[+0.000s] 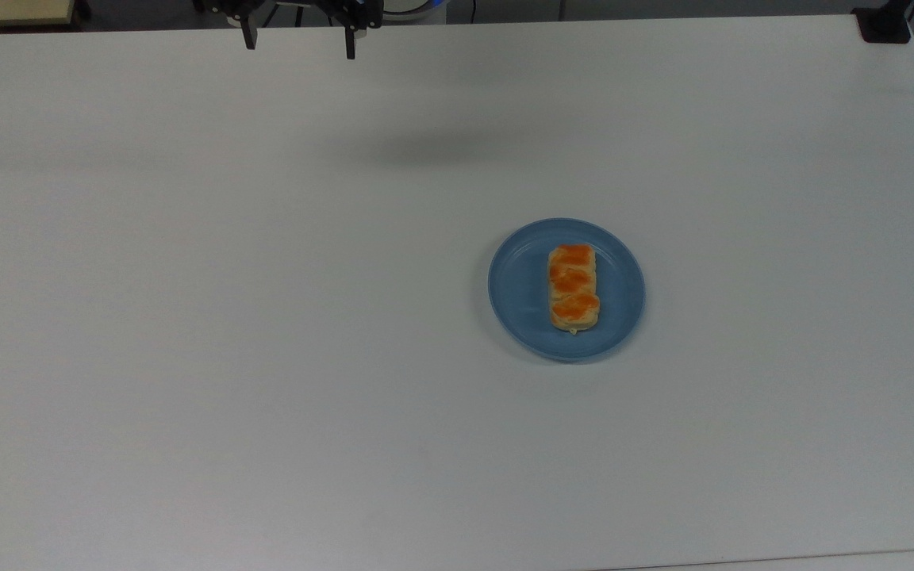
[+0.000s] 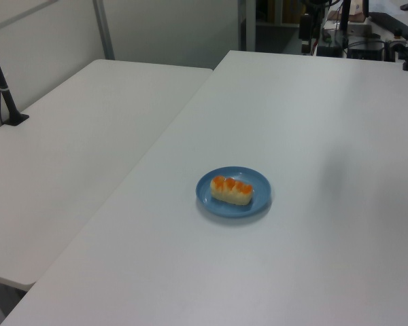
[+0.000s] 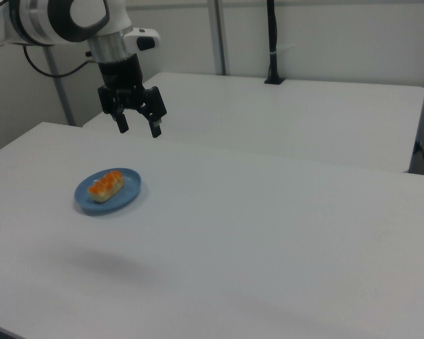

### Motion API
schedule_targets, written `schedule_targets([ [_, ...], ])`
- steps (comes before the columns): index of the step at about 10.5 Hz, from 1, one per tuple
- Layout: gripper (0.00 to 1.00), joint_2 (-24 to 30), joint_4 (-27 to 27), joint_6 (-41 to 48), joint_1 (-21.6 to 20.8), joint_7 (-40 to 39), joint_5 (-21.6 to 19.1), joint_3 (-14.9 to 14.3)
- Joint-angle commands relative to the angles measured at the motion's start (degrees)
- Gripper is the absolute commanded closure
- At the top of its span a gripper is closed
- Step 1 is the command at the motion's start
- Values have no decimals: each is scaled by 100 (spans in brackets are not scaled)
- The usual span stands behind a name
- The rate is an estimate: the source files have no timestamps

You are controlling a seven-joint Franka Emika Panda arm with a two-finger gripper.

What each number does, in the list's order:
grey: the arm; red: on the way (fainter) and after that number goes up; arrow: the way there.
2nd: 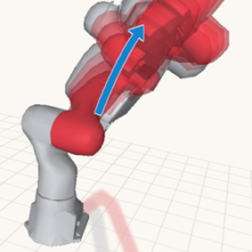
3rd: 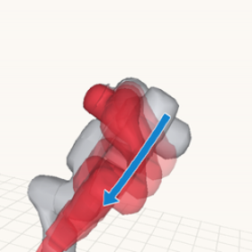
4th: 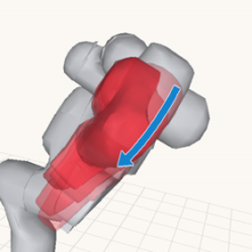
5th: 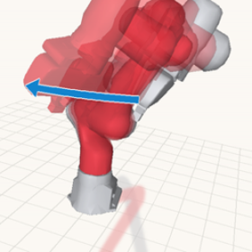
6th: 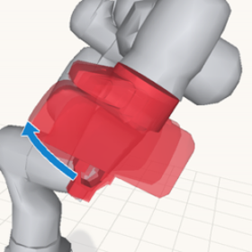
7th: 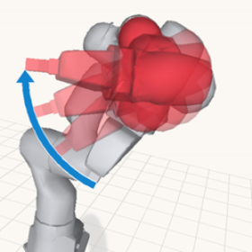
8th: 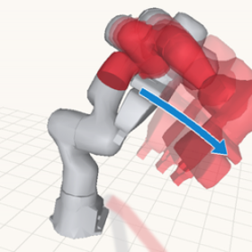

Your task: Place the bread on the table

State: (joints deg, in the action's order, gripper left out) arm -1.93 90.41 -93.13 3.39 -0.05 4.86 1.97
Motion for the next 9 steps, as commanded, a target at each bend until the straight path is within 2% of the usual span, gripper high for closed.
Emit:
schedule_targets([
  [1,0,53,-13,76,39,-153,-169,-12],
  [9,0,0,-14,67,4,-154,-205,5],
])
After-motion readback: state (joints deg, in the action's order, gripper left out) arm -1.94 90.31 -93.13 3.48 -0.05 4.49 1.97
